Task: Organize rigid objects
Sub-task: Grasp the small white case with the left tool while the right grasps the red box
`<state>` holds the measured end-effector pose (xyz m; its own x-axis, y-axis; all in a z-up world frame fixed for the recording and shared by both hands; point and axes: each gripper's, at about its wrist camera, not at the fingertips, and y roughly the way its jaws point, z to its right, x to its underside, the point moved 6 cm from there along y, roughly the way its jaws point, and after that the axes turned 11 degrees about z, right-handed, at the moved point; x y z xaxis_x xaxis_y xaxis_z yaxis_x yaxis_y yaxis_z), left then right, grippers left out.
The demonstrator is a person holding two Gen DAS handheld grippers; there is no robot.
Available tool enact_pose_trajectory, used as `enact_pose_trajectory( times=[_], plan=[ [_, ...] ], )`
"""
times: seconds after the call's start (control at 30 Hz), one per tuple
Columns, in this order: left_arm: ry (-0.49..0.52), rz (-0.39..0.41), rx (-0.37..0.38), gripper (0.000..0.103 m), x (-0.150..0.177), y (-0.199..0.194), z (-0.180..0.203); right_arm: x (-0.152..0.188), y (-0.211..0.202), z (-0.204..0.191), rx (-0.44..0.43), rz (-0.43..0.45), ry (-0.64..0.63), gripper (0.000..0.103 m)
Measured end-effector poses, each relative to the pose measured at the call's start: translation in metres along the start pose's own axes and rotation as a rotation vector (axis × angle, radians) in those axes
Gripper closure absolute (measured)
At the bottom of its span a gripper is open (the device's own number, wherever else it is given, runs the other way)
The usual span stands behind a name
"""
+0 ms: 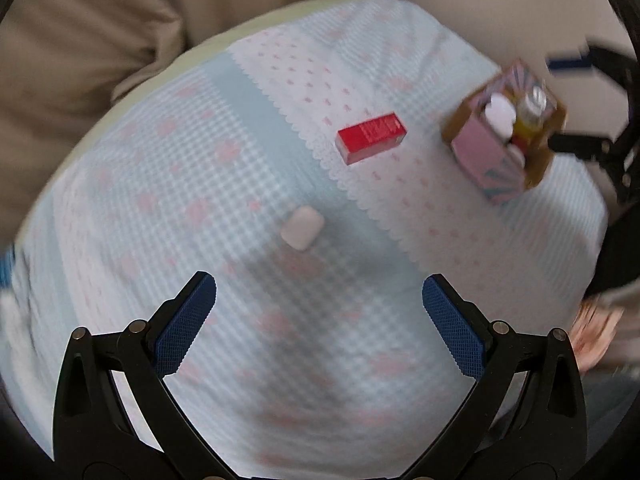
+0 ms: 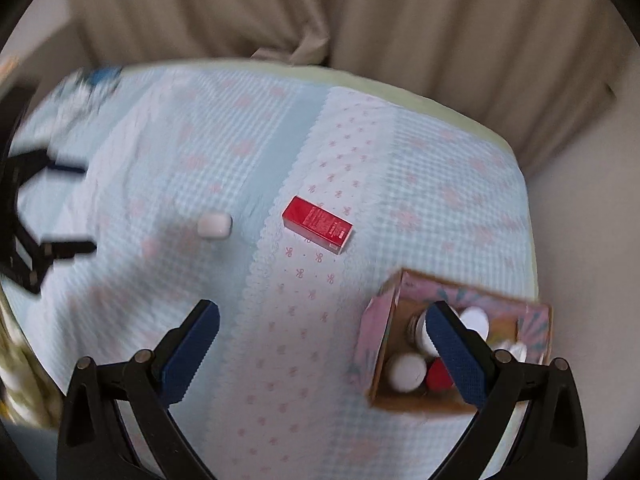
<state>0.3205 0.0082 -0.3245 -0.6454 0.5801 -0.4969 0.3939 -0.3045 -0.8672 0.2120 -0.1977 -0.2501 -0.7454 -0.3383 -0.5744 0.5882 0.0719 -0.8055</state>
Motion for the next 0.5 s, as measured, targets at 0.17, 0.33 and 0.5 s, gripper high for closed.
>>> enact_pose_trajectory(
  times=[0.17, 0.33, 0.5],
  plan=[
    [0.152, -0.105, 0.054, 0.002, -0.012, 0.058, -0.010, -0.024, 0.047, -0.002, -0.047, -0.040, -0.232, 0.000],
    [0.268, -0.174, 0.084, 0.005, -0.011, 0.117, -0.014, -0.040, 0.114, 0.000, -0.111, -0.105, -0.432, 0.000],
    [0.323, -0.270, 0.128, 0.012, 0.006, 0.173, -0.013, -0.032, 0.189, -0.002, -0.114, -0.219, -0.620, 0.001]
  ],
)
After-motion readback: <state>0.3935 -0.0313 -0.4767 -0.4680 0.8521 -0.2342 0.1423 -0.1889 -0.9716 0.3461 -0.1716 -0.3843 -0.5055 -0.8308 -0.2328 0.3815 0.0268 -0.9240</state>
